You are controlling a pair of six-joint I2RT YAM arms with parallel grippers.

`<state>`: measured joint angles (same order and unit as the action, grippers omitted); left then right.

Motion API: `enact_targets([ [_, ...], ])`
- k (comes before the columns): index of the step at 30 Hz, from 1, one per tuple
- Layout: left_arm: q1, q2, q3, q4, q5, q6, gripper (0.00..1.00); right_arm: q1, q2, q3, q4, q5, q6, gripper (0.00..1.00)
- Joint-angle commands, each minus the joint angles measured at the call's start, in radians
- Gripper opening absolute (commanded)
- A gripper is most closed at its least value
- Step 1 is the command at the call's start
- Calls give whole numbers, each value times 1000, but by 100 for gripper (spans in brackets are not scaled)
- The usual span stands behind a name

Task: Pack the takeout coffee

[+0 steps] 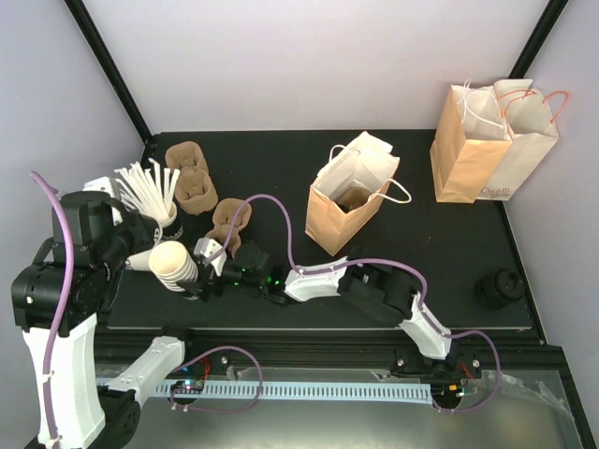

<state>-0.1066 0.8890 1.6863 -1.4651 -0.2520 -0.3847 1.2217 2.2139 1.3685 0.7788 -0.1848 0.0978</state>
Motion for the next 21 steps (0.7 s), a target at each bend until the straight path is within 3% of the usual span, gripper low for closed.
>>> enact_targets([
  [1,-3,-3,21,43,59,18,1,-2,-111,-40,24,-13,-77,100],
  [6,-3,-2,1,66,116,28,2,-2,-168,-85,28,-66,-106,100],
  [10,-4,9,-44,115,310,62,2,-3,-260,-209,101,-86,-133,100],
  [15,-12,10,-150,209,490,39,2,-3,-435,-333,-7,-56,-158,100],
  [21,-139,28,-194,272,512,-13,1,-2,-691,-583,-130,-52,-69,100],
])
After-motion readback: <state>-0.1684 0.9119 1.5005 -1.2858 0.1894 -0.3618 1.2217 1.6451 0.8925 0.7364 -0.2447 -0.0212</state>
